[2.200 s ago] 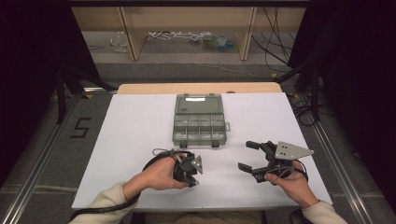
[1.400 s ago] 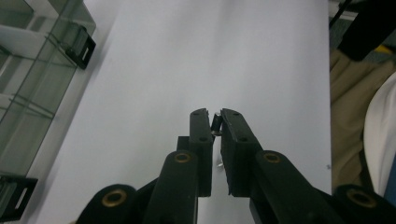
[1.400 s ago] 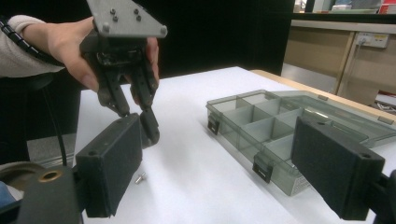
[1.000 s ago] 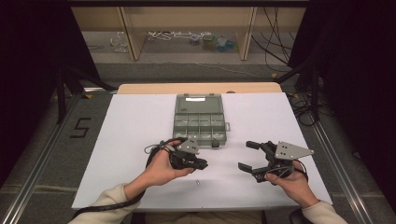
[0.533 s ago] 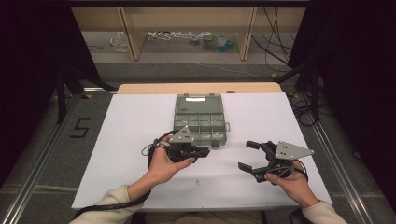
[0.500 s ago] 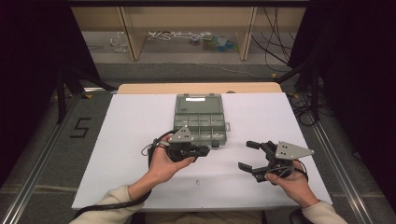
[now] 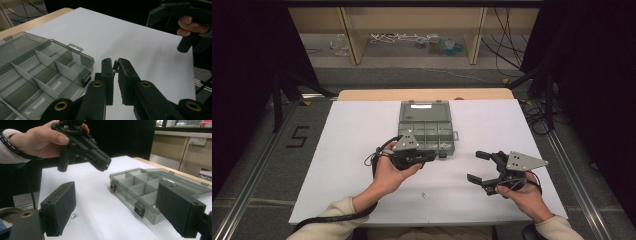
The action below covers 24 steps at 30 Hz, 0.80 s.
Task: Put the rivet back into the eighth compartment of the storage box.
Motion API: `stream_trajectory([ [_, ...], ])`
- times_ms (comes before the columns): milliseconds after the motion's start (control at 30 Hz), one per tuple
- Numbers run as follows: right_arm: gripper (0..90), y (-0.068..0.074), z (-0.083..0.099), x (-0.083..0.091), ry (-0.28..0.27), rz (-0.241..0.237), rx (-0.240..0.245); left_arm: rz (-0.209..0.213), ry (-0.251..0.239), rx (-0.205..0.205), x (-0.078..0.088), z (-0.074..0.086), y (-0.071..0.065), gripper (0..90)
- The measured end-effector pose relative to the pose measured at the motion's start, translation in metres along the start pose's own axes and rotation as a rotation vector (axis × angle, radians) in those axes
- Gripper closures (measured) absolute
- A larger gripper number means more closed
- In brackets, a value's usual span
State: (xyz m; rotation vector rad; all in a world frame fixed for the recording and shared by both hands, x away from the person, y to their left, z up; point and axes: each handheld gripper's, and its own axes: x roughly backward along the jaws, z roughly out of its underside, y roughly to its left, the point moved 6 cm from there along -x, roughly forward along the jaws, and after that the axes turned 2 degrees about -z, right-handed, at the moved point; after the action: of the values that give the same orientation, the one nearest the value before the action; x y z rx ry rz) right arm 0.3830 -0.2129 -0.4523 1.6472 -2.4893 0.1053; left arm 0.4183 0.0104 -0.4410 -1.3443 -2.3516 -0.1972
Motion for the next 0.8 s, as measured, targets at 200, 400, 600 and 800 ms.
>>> stream_trajectory([
  [200, 17.6, 0.000, 0.000, 0.000, -0.004, -0.002, 0.001, -0.035, -0.023, -0.013, -0.007, -0.009, 0.004, 82.6],
  [400, 17.6, 0.000, 0.000, 0.000, -0.004, -0.002, 0.001, -0.068, -0.041, -0.029, -0.019, -0.021, 0.006, 82.6],
  [600, 17.6, 0.001, 0.000, -0.001, -0.013, -0.004, -0.004, -0.082, -0.052, -0.030, -0.031, -0.029, 0.007, 82.6],
  [800, 17.6, 0.000, 0.000, 0.000, -0.006, -0.002, -0.001, -0.113, -0.062, -0.039, -0.040, -0.035, 0.012, 82.6],
])
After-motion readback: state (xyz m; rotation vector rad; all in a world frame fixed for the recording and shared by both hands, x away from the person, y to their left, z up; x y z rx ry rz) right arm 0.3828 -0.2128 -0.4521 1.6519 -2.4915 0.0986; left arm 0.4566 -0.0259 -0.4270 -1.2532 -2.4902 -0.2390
